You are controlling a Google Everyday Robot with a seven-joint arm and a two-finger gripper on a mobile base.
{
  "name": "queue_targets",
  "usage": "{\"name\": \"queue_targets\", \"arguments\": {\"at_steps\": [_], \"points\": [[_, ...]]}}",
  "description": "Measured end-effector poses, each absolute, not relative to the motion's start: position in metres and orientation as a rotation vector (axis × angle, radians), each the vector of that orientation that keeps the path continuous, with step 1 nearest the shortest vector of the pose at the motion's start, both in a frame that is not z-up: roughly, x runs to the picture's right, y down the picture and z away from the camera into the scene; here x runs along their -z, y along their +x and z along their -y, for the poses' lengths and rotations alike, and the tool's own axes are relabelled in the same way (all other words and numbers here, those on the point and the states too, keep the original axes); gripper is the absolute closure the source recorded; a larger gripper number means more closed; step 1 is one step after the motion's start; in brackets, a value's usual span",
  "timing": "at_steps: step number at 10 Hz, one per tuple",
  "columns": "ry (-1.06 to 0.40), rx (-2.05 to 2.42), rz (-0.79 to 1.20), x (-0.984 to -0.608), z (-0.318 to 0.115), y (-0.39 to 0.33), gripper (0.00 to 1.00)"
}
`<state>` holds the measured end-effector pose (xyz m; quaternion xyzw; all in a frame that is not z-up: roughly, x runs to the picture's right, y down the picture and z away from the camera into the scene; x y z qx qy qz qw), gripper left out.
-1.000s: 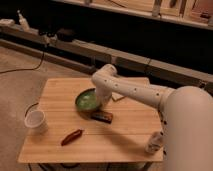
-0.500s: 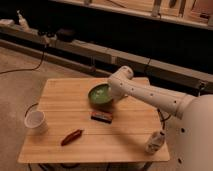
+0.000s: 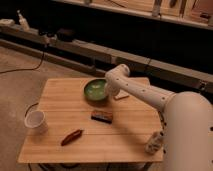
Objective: Drag the ceramic bowl in a circle
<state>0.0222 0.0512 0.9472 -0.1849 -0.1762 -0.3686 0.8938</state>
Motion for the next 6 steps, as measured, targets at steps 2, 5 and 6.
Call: {"name": "queue_targets", "arguments": {"at_steps": [2, 5, 6], "points": [[-0.385, 0.858, 0.443, -0.958, -0.048, -0.027, 1.0], [-0.392, 1.073, 0.559, -0.944, -0.064, -0.118, 1.0], [-0.404, 1.126, 0.591, -0.94, -0.073, -0.138, 1.0]]}}
